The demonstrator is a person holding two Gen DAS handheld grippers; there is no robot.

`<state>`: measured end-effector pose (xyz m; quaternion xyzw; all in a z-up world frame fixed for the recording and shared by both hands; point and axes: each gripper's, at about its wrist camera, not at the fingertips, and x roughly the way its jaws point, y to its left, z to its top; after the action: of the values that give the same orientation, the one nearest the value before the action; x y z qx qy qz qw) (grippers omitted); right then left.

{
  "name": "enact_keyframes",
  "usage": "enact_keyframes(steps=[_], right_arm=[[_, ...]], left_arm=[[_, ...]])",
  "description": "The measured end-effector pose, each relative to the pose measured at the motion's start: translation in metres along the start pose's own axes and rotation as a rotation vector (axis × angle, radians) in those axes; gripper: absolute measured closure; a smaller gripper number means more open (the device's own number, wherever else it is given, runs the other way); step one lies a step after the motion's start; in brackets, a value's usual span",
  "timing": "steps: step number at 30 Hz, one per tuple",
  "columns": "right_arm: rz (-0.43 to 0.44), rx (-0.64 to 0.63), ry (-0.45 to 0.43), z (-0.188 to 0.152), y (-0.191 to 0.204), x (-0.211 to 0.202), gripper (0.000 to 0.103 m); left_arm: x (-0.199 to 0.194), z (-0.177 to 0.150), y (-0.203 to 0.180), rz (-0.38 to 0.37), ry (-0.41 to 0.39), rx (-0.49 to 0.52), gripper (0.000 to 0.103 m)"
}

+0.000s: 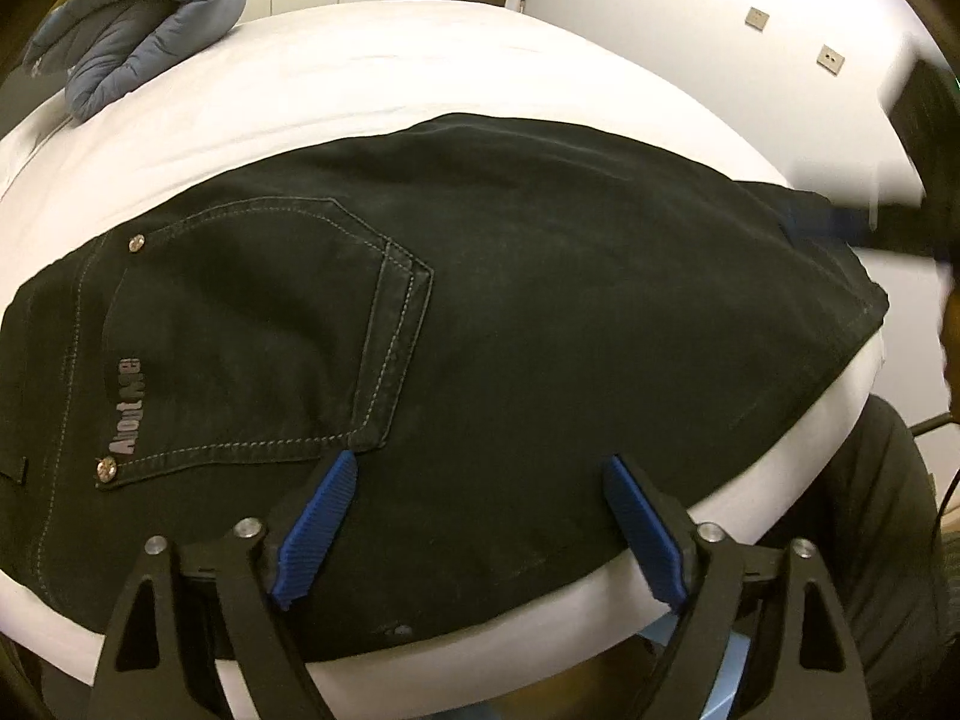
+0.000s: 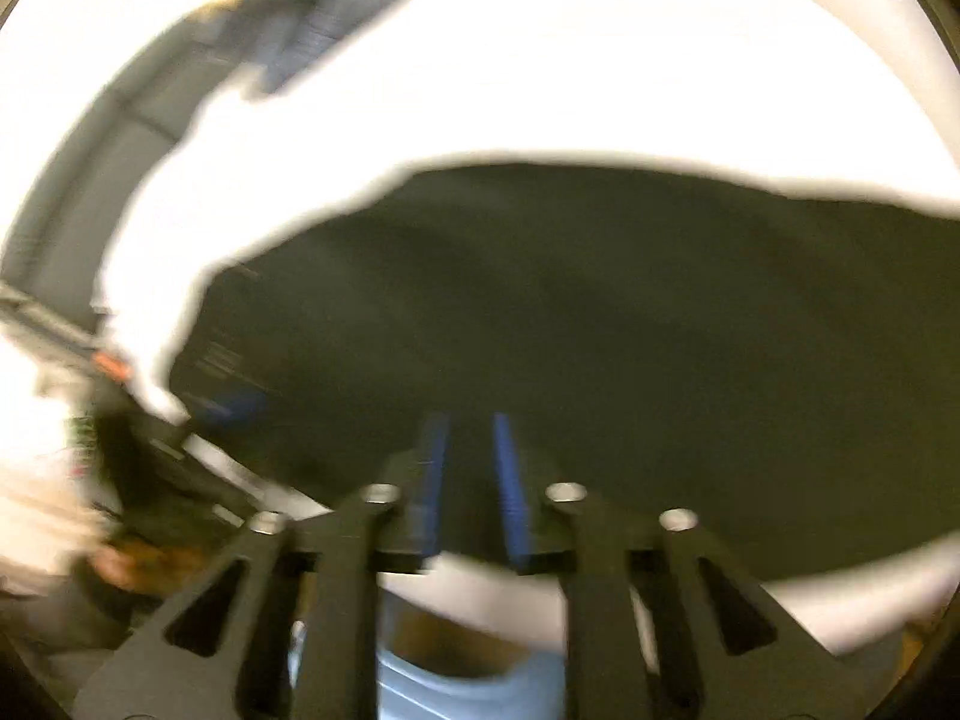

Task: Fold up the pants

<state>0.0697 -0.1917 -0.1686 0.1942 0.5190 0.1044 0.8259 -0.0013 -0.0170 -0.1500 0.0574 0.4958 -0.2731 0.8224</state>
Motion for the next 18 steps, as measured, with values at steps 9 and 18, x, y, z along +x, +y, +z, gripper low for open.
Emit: enact_keyframes(steps=[9,18], right_arm=[[0.390,0.271,0.163,0.117,0.038,0.179,0.049],[0.117,0.395,0.008,0.170,0.012,0.246,0.103]], left_arm=[[0.004,0.001,-0.004,-0.018,0.003,-0.015,0.014],[0.000,-0.003,0.018,-0.035,-0.002,-0.024,0.014]])
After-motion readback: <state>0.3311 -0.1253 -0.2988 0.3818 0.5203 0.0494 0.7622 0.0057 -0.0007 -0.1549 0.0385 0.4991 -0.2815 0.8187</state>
